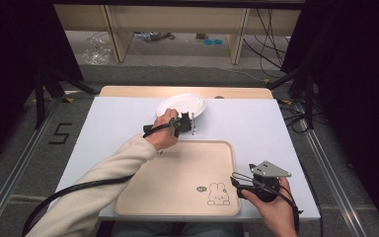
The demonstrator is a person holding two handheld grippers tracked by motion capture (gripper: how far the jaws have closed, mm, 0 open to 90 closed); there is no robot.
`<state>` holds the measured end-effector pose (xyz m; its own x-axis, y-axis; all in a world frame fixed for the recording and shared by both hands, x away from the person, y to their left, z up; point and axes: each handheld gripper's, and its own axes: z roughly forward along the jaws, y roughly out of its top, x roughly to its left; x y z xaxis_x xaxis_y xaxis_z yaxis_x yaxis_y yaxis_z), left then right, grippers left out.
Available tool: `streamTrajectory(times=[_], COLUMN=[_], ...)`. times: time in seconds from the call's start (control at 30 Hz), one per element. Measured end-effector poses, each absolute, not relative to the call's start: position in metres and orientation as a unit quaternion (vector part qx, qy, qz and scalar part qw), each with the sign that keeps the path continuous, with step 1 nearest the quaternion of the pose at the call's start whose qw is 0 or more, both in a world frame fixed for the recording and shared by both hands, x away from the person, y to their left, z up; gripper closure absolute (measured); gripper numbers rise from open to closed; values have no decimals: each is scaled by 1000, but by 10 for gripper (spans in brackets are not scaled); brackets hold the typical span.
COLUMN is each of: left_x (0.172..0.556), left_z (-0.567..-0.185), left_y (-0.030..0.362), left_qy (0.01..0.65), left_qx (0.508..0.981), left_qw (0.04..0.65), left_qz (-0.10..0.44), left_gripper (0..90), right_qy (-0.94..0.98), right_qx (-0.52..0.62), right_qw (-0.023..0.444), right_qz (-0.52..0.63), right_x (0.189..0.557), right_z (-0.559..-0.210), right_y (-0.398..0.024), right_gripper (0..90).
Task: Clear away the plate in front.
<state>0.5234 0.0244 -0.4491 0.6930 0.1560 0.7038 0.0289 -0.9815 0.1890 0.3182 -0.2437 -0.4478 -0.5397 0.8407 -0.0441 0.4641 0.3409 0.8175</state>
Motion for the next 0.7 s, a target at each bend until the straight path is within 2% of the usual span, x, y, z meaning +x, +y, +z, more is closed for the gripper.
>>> streamTrajectory(times=[0.7], left_x=[519], left_z=[-443], left_y=[27], left_qy=[46], left_qx=[912], left_qw=[83], left_qz=[399], left_gripper=[882], right_qy=[783], right_qx=[418], right_qw=[235], right_qz=[395], right_x=[319], right_z=[-448], right_y=[-244], right_gripper=[220])
